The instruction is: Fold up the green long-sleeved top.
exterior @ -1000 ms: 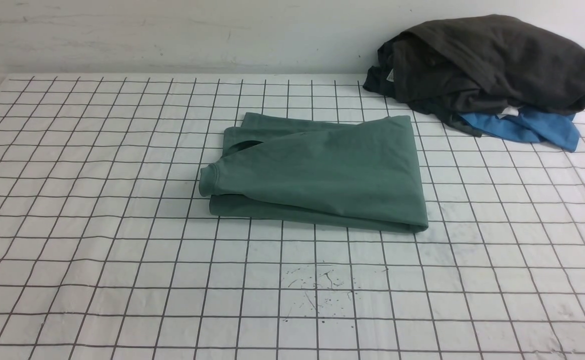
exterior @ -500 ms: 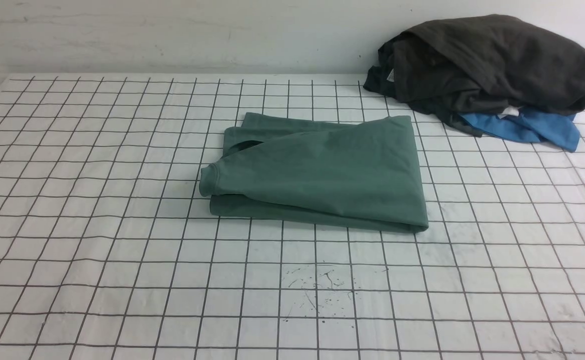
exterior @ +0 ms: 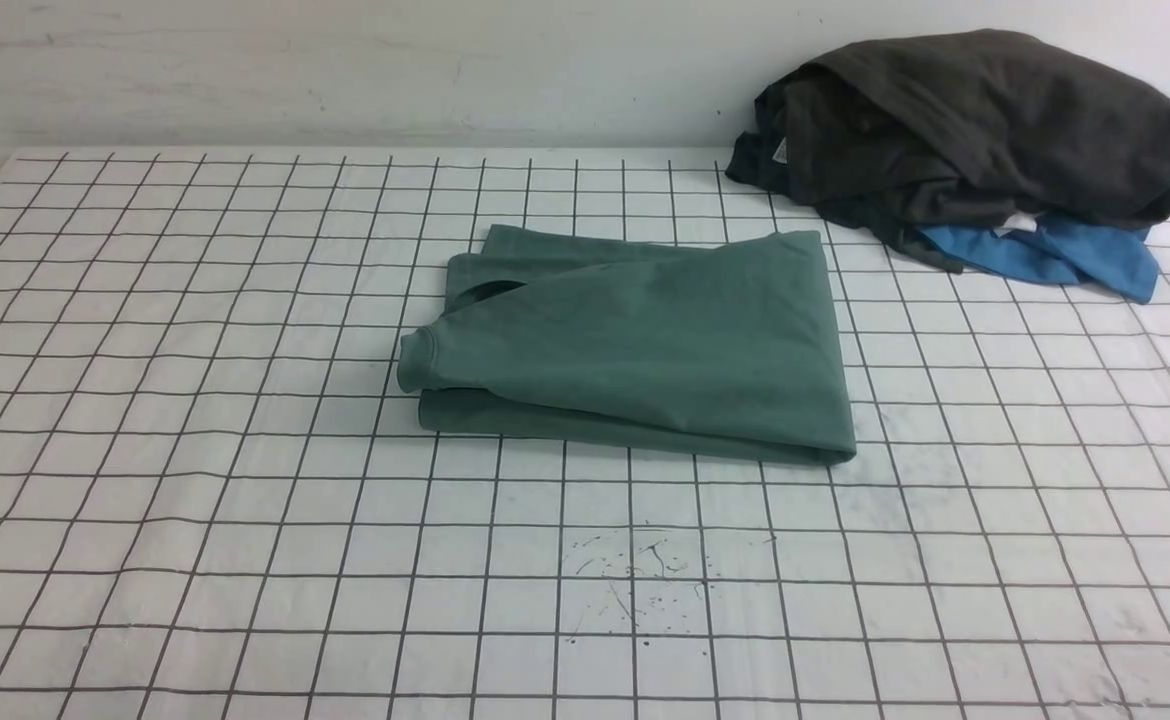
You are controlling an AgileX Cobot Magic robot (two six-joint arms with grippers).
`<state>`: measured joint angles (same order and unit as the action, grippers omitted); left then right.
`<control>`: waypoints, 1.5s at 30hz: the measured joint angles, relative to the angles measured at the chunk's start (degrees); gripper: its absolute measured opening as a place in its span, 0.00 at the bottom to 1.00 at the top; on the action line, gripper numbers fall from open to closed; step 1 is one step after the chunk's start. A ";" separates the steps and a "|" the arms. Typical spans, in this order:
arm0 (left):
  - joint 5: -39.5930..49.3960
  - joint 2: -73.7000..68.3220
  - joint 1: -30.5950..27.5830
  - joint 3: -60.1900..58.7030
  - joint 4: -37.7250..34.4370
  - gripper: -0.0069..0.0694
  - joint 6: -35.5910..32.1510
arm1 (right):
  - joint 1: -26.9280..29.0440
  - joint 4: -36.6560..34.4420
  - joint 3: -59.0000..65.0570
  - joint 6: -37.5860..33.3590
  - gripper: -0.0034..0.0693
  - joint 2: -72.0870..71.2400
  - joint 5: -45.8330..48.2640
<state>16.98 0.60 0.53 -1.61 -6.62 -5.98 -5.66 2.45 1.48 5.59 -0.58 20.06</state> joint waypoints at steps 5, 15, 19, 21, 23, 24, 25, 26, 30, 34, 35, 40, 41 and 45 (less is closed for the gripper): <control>4.19 0.00 0.00 0.13 1.05 0.08 1.33 | 0.00 0.00 0.00 0.00 0.03 0.00 0.00; 4.06 0.00 0.00 0.13 1.16 0.08 1.38 | 0.00 0.00 0.00 0.14 0.03 0.00 0.00; 4.02 0.00 0.00 0.13 1.16 0.08 1.38 | 0.00 0.00 0.00 0.75 0.03 0.00 0.00; 4.02 0.00 0.00 0.13 1.16 0.08 1.38 | 0.00 0.00 0.00 0.87 0.03 0.00 0.00; 4.02 0.00 0.00 0.13 1.16 0.08 1.38 | 0.00 0.00 0.00 0.87 0.03 0.00 0.00; 4.02 0.00 0.00 0.13 1.16 0.08 1.38 | 0.00 0.00 0.00 0.87 0.03 0.00 0.00; 4.02 0.00 0.00 0.13 1.16 0.08 1.38 | 0.00 0.00 0.00 0.87 0.03 0.00 0.00; 4.02 0.00 0.00 0.13 1.16 0.08 1.38 | 0.00 0.00 0.00 0.87 0.03 0.00 0.00; 4.02 0.00 0.00 0.13 1.16 0.08 1.38 | 0.00 0.00 0.00 0.87 0.03 0.00 0.00; 4.02 0.00 0.00 0.13 1.16 0.08 1.38 | 0.00 0.00 0.00 0.87 0.03 0.00 0.00; 4.02 0.00 0.00 0.13 1.16 0.08 1.38 | 0.00 0.00 0.00 0.87 0.03 0.00 0.00; 4.02 0.00 0.00 0.13 1.16 0.08 1.38 | 0.00 0.00 0.00 0.87 0.03 0.00 0.00; 4.02 0.00 0.00 0.13 1.16 0.08 1.38 | 0.00 0.00 0.00 0.87 0.03 0.00 0.00; 4.02 0.00 0.00 0.13 1.16 0.08 1.38 | 0.00 0.00 0.00 0.87 0.03 0.00 0.00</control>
<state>20.99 0.60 0.53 -1.48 -5.46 -4.60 -5.66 2.45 1.48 6.47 -0.58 20.06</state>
